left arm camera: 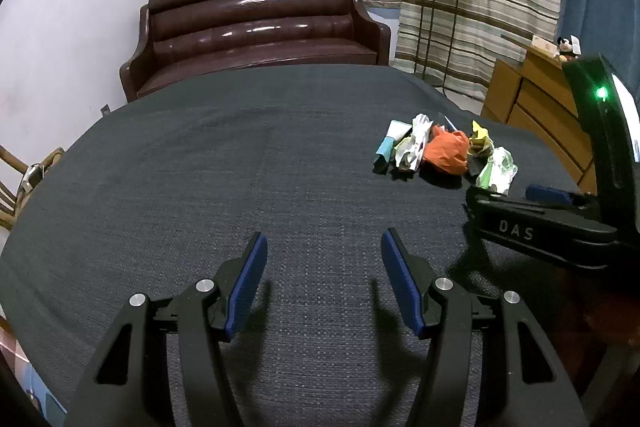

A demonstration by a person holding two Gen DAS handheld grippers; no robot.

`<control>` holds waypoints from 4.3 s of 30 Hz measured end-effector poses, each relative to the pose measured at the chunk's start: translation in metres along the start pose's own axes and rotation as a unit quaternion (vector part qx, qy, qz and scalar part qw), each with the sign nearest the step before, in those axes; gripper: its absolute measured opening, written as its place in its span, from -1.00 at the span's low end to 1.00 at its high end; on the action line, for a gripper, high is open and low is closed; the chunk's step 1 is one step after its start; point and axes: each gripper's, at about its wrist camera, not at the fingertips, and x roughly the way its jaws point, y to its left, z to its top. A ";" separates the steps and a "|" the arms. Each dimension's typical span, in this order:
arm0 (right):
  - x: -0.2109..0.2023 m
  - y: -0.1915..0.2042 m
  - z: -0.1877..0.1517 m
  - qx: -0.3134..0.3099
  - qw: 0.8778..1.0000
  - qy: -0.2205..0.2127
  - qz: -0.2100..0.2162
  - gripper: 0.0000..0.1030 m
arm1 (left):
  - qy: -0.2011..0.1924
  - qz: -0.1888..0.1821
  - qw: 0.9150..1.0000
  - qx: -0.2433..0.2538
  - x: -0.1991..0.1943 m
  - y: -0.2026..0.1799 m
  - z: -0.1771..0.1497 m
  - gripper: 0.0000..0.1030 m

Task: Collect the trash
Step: 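Grasp the white-and-green package with the green stick using the right gripper, then grasp the yellow wrapper with the left gripper while the right holds the package, then carry the yellow wrapper and white-and-green package over the trash bin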

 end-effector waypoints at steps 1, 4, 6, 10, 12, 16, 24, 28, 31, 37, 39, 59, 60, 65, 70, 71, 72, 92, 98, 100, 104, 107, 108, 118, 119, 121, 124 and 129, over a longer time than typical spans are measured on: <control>-0.001 -0.003 0.000 0.003 1.000 0.000 0.000 0.48 | 0.000 0.000 1.000 -0.001 0.000 0.000 0.000 0.13; -0.002 -0.011 -0.001 0.002 1.000 0.001 -0.008 0.47 | 0.001 0.003 1.000 -0.005 0.003 0.002 0.001 0.13; -0.003 -0.020 -0.002 0.011 1.000 0.005 -0.009 0.47 | 0.004 0.006 1.000 -0.012 0.005 0.006 0.002 0.13; -0.004 -0.037 -0.003 0.022 1.000 0.007 -0.017 0.46 | 0.005 0.015 1.000 -0.024 0.008 0.013 0.007 0.14; -0.005 -0.041 -0.003 0.023 1.000 0.009 -0.013 0.46 | 0.006 0.017 0.999 -0.029 0.010 0.016 0.008 0.16; -0.010 -0.042 -0.003 0.019 1.000 0.003 -0.007 0.46 | 0.012 0.016 0.999 -0.037 0.013 0.016 0.009 0.16; -0.006 -0.050 0.003 0.023 1.000 0.001 -0.015 0.18 | 0.016 0.006 1.000 -0.024 0.014 0.011 0.008 0.16; -0.003 -0.060 0.004 0.035 0.999 0.005 -0.014 0.07 | 0.018 0.005 0.999 -0.027 0.015 0.011 0.010 0.16; -0.001 -0.060 0.007 0.030 1.000 0.008 -0.004 0.07 | 0.018 0.003 1.000 -0.023 0.014 0.009 0.011 0.16; 0.004 -0.057 0.014 0.005 1.000 0.004 0.002 -0.29 | 0.019 -0.009 1.000 -0.015 0.014 -0.004 0.015 0.16; 0.004 -0.058 0.013 0.003 1.000 0.003 0.008 -0.45 | 0.019 -0.015 1.000 -0.012 0.014 -0.012 0.017 0.16; -0.006 -0.124 0.004 0.051 0.997 -0.008 0.048 -0.47 | 0.025 -0.071 0.996 0.057 0.040 -0.123 0.044 0.16; -0.006 -0.124 0.005 0.050 0.997 -0.009 0.050 -0.46 | 0.030 -0.069 0.995 0.060 0.046 -0.128 0.046 0.16; -0.004 -0.129 0.006 0.047 0.996 -0.008 0.069 -0.46 | 0.047 -0.065 0.995 0.058 0.061 -0.137 0.052 0.13; -0.001 -0.134 0.007 0.051 0.995 -0.009 0.084 -0.46 | 0.056 -0.066 0.994 0.067 0.066 -0.144 0.051 -0.10; 0.000 -0.135 0.007 0.051 0.995 -0.009 0.086 -0.46 | 0.061 -0.067 0.994 0.067 0.068 -0.146 0.051 -0.21; 0.000 -0.135 0.007 0.051 0.995 -0.009 0.087 -0.46 | 0.066 -0.069 0.993 0.066 0.071 -0.148 0.051 -0.34; -0.019 -0.125 -0.005 0.034 0.997 -0.024 0.067 -0.46 | 0.046 -0.078 0.994 0.063 0.043 -0.141 0.035 -0.54; -0.033 -0.128 -0.010 0.034 0.997 -0.032 0.059 -0.46 | 0.039 -0.081 0.994 0.055 0.030 -0.139 0.031 -0.54; -0.038 -0.130 -0.012 0.036 0.997 -0.035 0.055 -0.46 | 0.037 -0.083 0.994 0.055 0.024 -0.140 0.029 -0.54; -0.051 -0.136 -0.019 0.039 0.997 -0.044 0.044 -0.46 | 0.030 -0.088 0.994 0.057 0.015 -0.141 0.027 -0.54; -0.059 -0.142 -0.023 0.042 0.997 -0.049 0.035 -0.46 | 0.023 -0.095 0.993 0.060 0.007 -0.145 0.025 -0.54; -0.062 -0.145 -0.026 0.043 0.997 -0.051 0.030 -0.46 | 0.020 -0.099 0.993 0.062 0.004 -0.149 0.025 -0.54; -0.081 -0.190 -0.046 0.066 0.996 -0.063 -0.018 -0.46 | 0.005 -0.132 0.987 0.095 -0.010 -0.194 0.019 -0.54; -0.083 -0.198 -0.048 0.069 0.995 -0.063 -0.025 -0.46 | 0.005 -0.137 0.985 0.100 -0.011 -0.201 0.018 -0.54; -0.085 -0.208 -0.049 0.073 0.995 -0.065 -0.037 -0.46 | 0.005 -0.145 0.984 0.107 -0.011 -0.212 0.017 -0.54; -0.087 -0.228 -0.053 0.085 0.993 -0.067 -0.053 -0.46 | 0.005 -0.159 0.980 0.120 -0.011 -0.232 0.015 -0.54; -0.087 -0.257 -0.062 0.105 0.990 -0.062 -0.074 -0.46 | 0.006 -0.173 0.975 0.142 -0.008 -0.262 0.012 -0.54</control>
